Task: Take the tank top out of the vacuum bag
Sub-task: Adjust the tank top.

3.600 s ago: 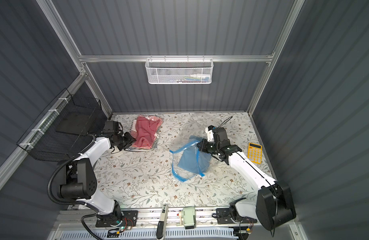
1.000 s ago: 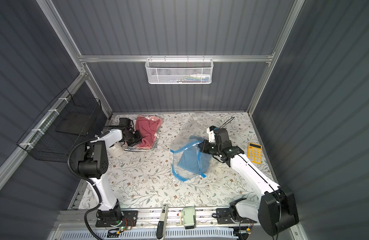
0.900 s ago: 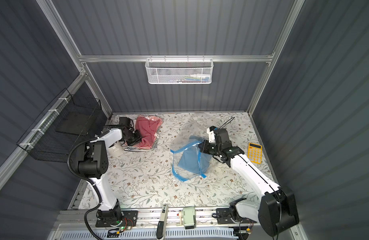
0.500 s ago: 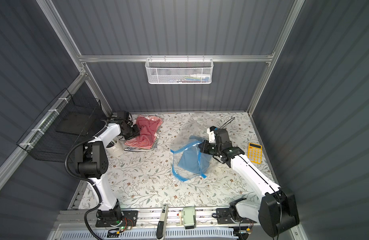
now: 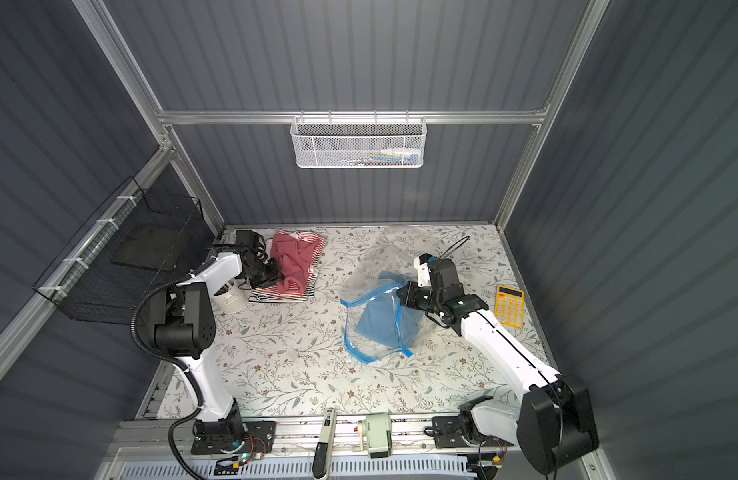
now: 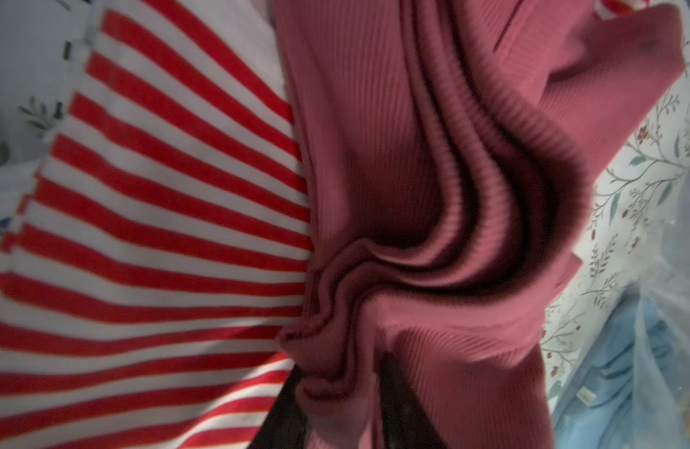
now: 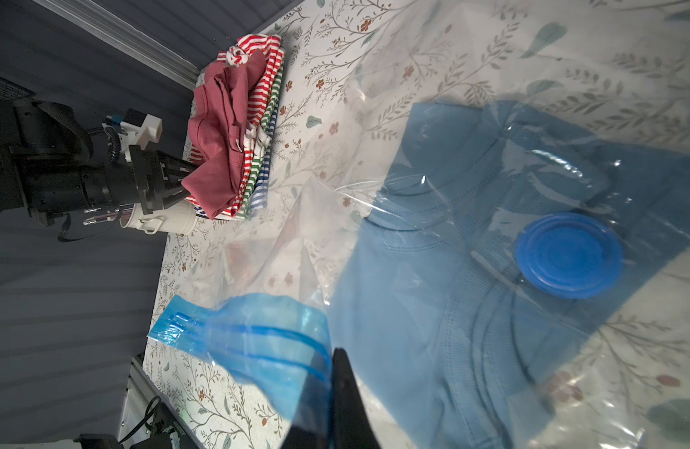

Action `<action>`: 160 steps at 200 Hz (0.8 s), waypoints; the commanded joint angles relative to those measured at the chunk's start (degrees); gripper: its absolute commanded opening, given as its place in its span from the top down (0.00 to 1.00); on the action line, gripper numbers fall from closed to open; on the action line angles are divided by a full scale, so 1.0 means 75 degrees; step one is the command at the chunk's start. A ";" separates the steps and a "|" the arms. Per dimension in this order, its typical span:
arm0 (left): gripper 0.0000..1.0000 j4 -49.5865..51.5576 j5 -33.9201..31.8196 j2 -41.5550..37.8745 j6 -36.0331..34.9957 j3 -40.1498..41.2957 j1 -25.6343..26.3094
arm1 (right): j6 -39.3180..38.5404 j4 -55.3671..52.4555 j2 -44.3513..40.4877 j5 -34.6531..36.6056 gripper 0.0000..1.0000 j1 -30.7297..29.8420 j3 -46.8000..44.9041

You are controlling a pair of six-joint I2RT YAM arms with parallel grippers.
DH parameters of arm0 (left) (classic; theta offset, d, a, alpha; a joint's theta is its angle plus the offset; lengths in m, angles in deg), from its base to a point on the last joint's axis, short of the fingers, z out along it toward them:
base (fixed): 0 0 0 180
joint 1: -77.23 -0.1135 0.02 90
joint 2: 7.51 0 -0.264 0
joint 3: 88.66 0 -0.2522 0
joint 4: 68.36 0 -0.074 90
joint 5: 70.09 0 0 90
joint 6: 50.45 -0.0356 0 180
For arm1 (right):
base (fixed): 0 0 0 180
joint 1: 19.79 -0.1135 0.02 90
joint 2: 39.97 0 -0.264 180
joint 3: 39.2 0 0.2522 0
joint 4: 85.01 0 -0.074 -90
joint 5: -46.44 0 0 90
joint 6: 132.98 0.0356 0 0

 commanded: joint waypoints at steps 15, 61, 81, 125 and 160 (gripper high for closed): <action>0.60 -0.0233 0.0144 0.0066 0.0076 0.0115 0.0012 | -0.0059 -0.0012 -0.0040 0.0031 1.00 0.0052 -0.0001; 0.55 -0.0245 0.0001 0.0254 0.0117 0.0107 0.0012 | -0.0042 0.0012 0.0000 0.0010 1.00 0.0052 -0.0012; 0.54 -0.0350 0.0065 0.0299 0.0157 0.0154 0.0012 | -0.0045 0.0004 0.0010 -0.0008 1.00 0.0052 0.0017; 0.55 -0.0449 0.0140 0.0610 0.0187 0.0176 0.0024 | -0.0032 0.0069 -0.0014 0.0042 1.00 0.0052 -0.0091; 0.94 -0.0593 0.0332 0.0625 0.0199 0.0196 0.0024 | -0.0010 0.0062 0.0056 -0.0069 1.00 0.0052 -0.0026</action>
